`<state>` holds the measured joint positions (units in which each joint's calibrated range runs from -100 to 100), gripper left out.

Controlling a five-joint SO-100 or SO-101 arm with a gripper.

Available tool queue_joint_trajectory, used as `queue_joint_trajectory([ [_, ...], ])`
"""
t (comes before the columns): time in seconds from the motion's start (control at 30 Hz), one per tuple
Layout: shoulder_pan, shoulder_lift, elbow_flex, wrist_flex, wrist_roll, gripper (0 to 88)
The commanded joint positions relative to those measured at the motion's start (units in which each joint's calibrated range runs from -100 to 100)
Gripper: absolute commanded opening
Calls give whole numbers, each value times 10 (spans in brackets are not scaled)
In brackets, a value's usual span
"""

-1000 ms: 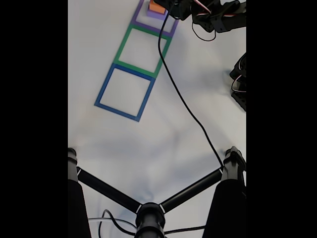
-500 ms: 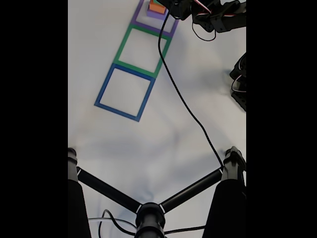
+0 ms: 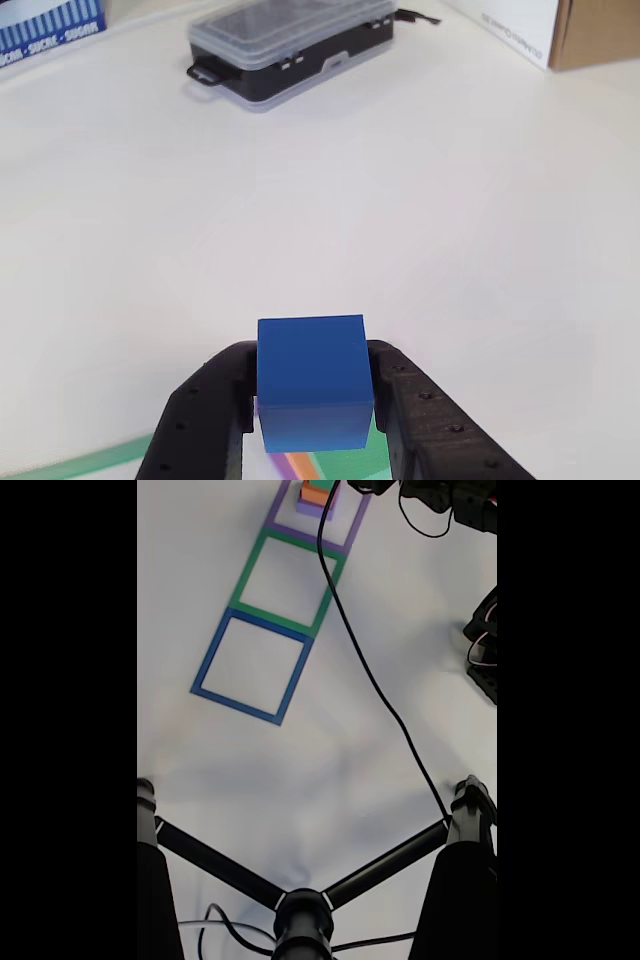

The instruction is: Tower of hanoi

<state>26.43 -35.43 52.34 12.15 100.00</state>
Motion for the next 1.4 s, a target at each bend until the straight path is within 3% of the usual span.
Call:
queue_joint_trajectory([
  [0.0,-18,-103,-113,240,0,38],
  [0.37,-66,-216,-239,568,0,41],
  [0.57,-128,-195,-219,582,0,39],
  [0.73,-163,-146,-96,447,0,41],
  [0.87,-188,-74,51,202,0,41],
  [1.1,-217,114,161,-162,0,44],
  [1.37,-240,310,180,-480,0,47],
])
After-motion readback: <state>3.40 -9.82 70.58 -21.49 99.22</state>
